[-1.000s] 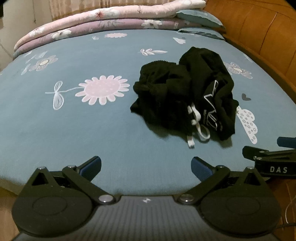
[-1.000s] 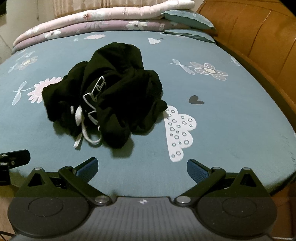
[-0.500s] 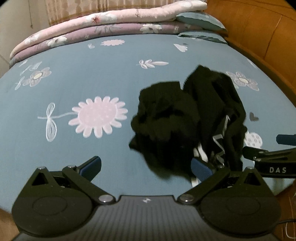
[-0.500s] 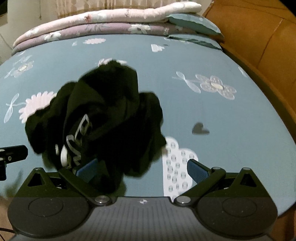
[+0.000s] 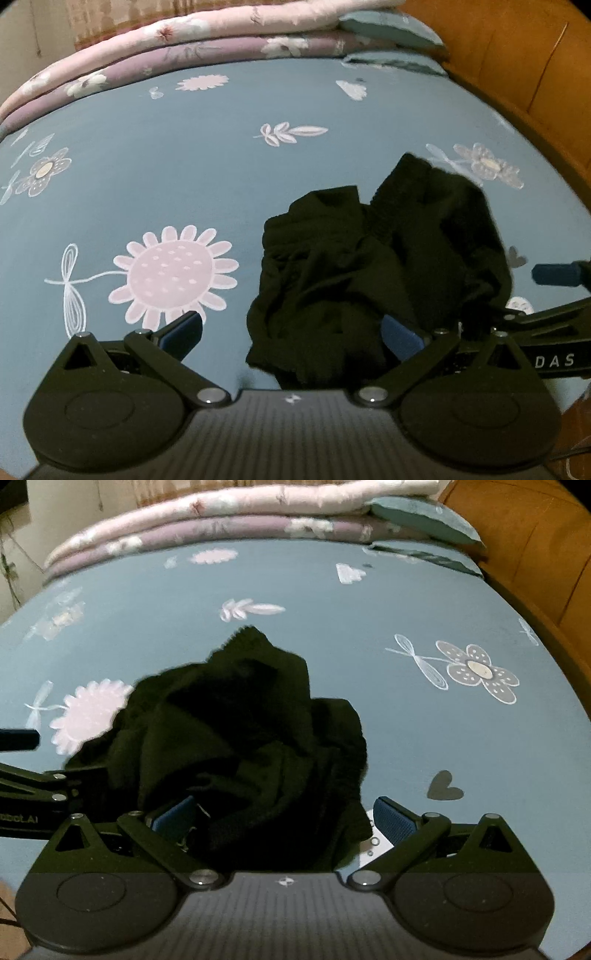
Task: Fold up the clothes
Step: 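Lower the right gripper onto the black pants and close on the fabric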
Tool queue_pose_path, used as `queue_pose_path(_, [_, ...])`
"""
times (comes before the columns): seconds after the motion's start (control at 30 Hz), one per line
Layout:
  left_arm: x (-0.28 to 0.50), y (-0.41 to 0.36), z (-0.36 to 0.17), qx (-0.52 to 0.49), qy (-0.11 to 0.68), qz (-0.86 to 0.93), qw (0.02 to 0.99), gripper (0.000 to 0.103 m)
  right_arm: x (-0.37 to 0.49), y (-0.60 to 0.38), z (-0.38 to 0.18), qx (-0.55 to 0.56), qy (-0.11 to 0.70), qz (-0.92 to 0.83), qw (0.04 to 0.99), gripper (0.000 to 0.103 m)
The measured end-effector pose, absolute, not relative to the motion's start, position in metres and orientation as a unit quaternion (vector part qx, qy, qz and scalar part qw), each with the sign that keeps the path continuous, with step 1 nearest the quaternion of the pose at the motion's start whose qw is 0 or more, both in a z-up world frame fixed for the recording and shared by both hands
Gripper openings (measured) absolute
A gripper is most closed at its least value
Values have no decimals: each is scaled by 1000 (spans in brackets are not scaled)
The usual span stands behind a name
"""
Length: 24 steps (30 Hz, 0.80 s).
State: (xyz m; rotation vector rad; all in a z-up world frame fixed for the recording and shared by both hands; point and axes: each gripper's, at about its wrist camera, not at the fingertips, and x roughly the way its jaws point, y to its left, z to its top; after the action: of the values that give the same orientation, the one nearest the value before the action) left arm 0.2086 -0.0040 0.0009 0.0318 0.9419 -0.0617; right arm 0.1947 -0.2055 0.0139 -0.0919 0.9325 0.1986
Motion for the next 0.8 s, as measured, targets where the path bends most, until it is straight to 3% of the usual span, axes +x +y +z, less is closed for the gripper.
queue_pose_path(0.37, [232, 5, -20, -27, 454, -61, 888, 102, 207, -204, -4, -65, 447, 130, 883, 103])
queue_pose_path(0.57, [231, 7, -29, -26, 445, -82, 891, 103, 222, -215, -19, -13, 483, 149, 863, 103])
queue_pose_path(0.8, [234, 13, -39, -45, 456, -100, 883, 103, 208, -216, -30, -37, 450, 171, 876, 103])
